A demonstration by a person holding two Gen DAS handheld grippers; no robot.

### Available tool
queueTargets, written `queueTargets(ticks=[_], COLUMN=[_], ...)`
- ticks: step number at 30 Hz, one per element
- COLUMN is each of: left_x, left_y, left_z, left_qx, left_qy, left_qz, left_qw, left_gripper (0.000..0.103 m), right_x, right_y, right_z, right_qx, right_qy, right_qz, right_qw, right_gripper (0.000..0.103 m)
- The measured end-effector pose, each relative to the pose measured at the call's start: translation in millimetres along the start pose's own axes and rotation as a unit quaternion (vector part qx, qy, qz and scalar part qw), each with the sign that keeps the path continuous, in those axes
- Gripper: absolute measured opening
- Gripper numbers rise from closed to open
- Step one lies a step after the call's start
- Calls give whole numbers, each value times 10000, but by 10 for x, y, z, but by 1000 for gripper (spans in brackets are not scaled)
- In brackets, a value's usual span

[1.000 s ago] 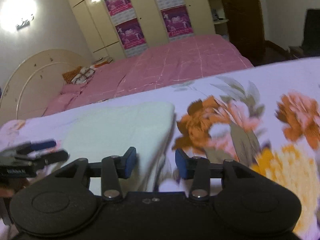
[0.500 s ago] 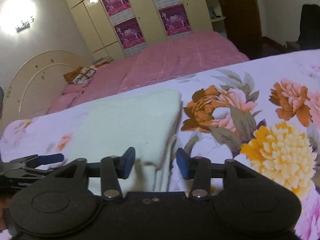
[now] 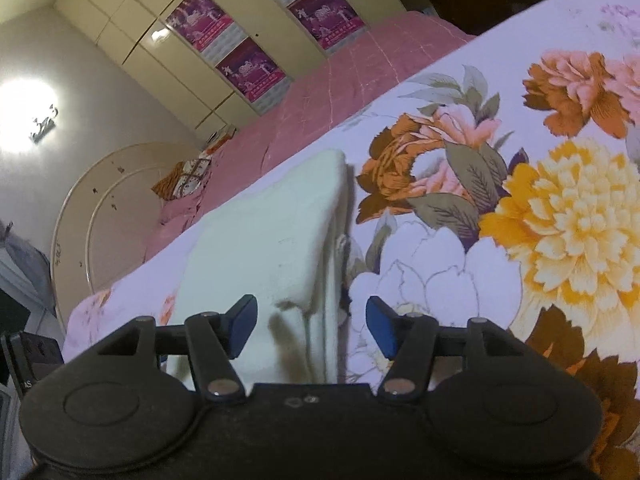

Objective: Fold small clothes

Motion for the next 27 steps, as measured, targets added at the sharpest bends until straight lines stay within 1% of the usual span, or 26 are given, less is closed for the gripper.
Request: queueTargets(ticks=[2, 5, 7, 8, 11, 12, 14, 15, 16, 19, 21, 22, 23, 24, 26, 27], left_x=[-38, -71, -47, -31, 6, 19, 17, 1, -15, -90, -164, -201, -243, -300, -354, -385], left_y=[1, -2, -12, -20, -46, -46, -65, -72, -81, -102, -124, -129, -133, -135, -137, -143], left_z=[-22, -29, -48, -65, -127, -145, -202, -226, -244, -272, -283, -265, -256, -262, -251, -243], left_qx=[73, 102, 133, 154, 216, 260, 419, 501, 583, 811, 910, 923, 945, 995, 938, 941], left_qy=[33, 40, 61, 78, 132, 165, 269, 319, 379, 546, 689, 725, 781, 776, 781, 786], left_qz=[-35, -35, -32, -33, -48, -52, -82, -96, -109, -218, -360, -407, -497, -603, -641, -643], left_qw=[10000, 9999, 9999, 9998, 9997, 9995, 9987, 9982, 9975, 9950, 9928, 9923, 9912, 9902, 9905, 9904], left_gripper=[91, 91, 91, 91, 91, 91, 91, 91, 91, 91, 89, 87, 74, 69, 68, 68], right_x=[-42, -137, -216, -223, -143, -120, -86, -88, -101, -198, -245, -261, -266, -287, -346, -361], right_y=[-8, -22, -17, -21, -53, -56, -59, -62, -63, -62, -40, -38, -38, -39, -37, -42], right_z=[32, 45, 32, 37, 56, 56, 72, 87, 97, 140, 157, 168, 176, 182, 155, 126], right_qx=[-106, -150, 156, 261, 161, 141, 40, 15, -2, -129, -139, -181, -239, -299, -230, -90], right_qy=[-142, -157, 269, 298, 418, 383, 75, -56, -115, -227, -269, -334, -417, -537, -751, -730], right_qz=[-14, -55, -199, -189, -92, -79, -87, -123, -160, -373, -372, -341, -336, -357, -478, -488], right_qw=[9998, 9997, 9993, 9990, 9990, 9991, 9999, 9999, 9998, 9990, 9988, 9987, 9983, 9975, 9958, 9961], right_gripper=[60, 59, 48, 48, 48, 51, 55, 60, 63, 63, 62, 64, 64, 64, 64, 64])
Point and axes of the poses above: each gripper's, at about its wrist camera, not at the fingertips, and x roughly against the way its jaws point, z to its right, y to its underside, the point moved 1 cm from there along -x, roughly the way its jaws point, and after that the axes turned 13 degrees about x, right-handed, at the moved point
